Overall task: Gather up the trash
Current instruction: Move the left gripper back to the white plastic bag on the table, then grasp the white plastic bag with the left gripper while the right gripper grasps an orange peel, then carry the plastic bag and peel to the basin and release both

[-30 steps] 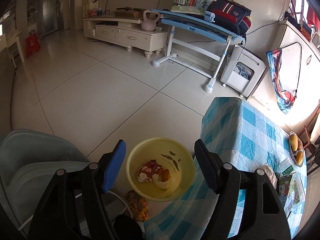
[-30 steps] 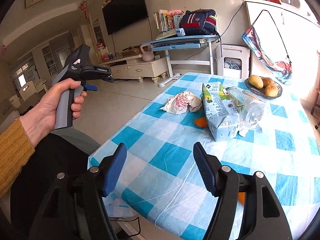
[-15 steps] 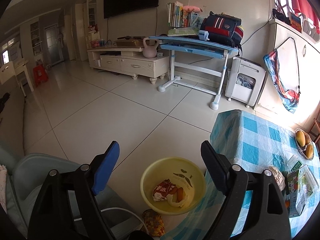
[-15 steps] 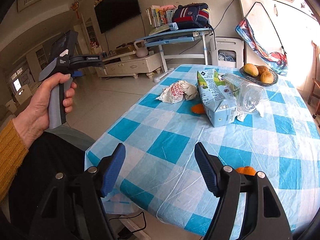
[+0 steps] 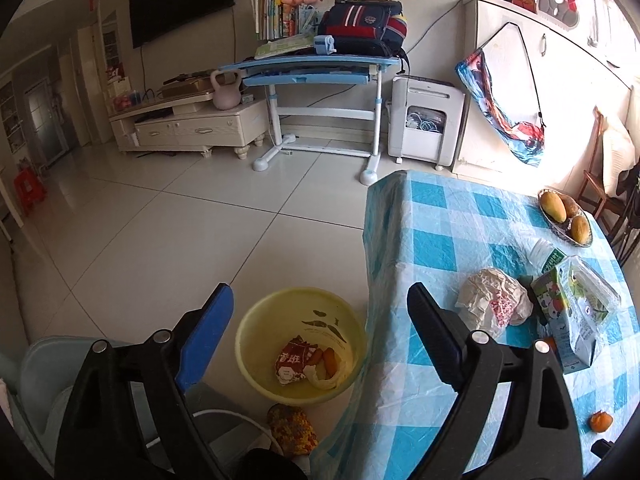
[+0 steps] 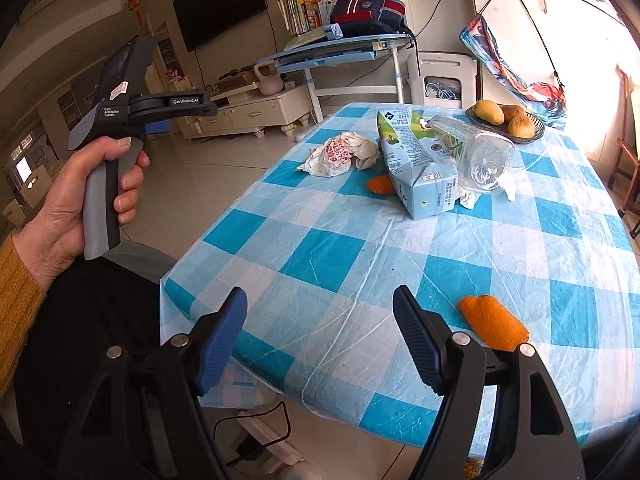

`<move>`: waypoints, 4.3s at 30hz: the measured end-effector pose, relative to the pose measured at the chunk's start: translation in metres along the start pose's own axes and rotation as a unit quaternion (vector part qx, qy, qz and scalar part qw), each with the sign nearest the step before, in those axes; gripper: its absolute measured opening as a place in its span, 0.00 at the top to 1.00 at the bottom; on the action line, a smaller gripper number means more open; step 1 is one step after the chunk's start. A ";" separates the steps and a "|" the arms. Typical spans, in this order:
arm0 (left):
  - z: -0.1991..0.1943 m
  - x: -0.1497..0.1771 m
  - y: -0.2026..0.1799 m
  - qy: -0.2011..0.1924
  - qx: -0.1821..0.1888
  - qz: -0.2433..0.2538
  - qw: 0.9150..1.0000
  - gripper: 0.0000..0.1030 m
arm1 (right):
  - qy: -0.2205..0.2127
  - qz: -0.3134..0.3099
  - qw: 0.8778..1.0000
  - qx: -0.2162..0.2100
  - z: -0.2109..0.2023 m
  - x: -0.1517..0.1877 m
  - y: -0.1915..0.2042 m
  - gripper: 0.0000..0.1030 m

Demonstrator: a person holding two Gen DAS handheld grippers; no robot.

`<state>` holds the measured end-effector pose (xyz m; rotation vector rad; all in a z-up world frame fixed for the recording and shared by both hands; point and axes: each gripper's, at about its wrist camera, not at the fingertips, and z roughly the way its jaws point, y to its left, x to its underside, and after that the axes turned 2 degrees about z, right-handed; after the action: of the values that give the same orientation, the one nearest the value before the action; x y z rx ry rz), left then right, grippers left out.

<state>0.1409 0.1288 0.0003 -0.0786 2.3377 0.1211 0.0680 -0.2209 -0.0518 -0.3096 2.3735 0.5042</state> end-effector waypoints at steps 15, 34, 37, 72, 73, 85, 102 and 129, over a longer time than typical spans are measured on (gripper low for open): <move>0.038 0.049 -0.141 0.108 0.127 0.119 0.979 0.12 | 0.023 0.098 0.994 0.050 -0.004 0.011 -0.071 0.30; 0.072 0.041 -0.170 0.125 0.133 0.101 0.978 0.07 | 0.024 0.044 0.993 0.102 0.006 -0.003 -0.087 0.29; 0.065 0.034 -0.164 0.115 0.155 0.096 0.976 0.07 | 0.033 0.028 0.993 0.109 0.008 -0.006 -0.087 0.29; 0.103 0.005 -0.156 0.077 0.078 0.084 0.990 0.22 | 0.030 0.037 0.997 0.064 0.008 -0.005 -0.083 0.69; 0.105 0.005 -0.156 0.084 0.096 0.078 0.989 0.32 | 0.028 0.036 0.997 0.064 0.008 -0.005 -0.083 0.69; 0.068 0.005 -0.123 0.056 0.163 0.031 0.985 0.87 | 0.001 0.069 0.997 0.036 0.003 -0.004 -0.086 0.71; 0.027 -0.006 -0.052 0.019 0.157 -0.015 0.987 0.87 | -0.014 0.018 0.999 0.023 0.002 -0.006 -0.045 0.72; 0.044 -0.020 0.116 0.005 0.074 -0.210 0.975 0.87 | -0.047 -0.070 0.990 -0.116 0.133 -0.164 0.113 0.72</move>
<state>0.1750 0.2490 -0.0083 -0.4964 2.2787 -0.2629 0.2267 -0.0477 -0.0035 -0.5403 2.1868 0.7130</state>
